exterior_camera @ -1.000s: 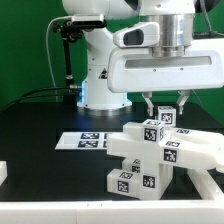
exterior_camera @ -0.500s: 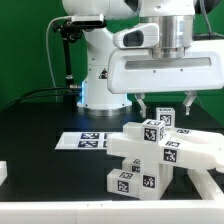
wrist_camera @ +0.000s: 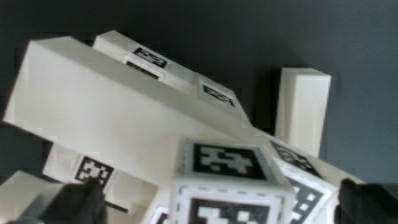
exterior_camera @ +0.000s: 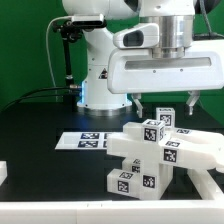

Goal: Assemble chair

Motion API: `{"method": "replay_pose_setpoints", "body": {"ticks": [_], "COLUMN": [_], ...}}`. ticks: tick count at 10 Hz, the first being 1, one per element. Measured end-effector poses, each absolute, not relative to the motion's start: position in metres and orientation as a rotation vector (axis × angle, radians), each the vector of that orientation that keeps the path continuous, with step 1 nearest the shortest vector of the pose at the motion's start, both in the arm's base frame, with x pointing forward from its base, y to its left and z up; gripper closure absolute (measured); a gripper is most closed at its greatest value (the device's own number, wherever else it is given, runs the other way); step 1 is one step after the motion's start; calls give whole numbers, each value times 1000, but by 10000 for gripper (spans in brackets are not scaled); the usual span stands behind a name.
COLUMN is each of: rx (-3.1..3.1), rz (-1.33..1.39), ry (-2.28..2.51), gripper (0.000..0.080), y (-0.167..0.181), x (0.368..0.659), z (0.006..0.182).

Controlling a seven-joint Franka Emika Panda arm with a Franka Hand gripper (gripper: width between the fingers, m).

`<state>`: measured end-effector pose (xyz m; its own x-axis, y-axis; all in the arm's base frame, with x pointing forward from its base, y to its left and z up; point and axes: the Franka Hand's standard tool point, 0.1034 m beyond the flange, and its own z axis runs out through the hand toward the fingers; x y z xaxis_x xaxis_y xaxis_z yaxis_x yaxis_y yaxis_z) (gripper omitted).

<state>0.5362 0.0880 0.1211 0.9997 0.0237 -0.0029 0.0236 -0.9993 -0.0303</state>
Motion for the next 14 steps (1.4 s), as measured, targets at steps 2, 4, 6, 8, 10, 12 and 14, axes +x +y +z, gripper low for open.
{"method": "replay_pose_setpoints", "body": {"ticks": [2,4,6,8,10,12,14], "rx": [-3095,-3088,-3096,-3097,-3097,-3098,-3093], "rz": [-21,-30,-52,-54,-54,-53,-53], "ry": [221,321,298,285,285,285,320], "gripper": [151,151,151,178,349,517,517], "y": [88,90,87,87,87,87,87], "x": [538,540,540,539,539,539,539], "z": [133,127,117,116,115,115,115]}}
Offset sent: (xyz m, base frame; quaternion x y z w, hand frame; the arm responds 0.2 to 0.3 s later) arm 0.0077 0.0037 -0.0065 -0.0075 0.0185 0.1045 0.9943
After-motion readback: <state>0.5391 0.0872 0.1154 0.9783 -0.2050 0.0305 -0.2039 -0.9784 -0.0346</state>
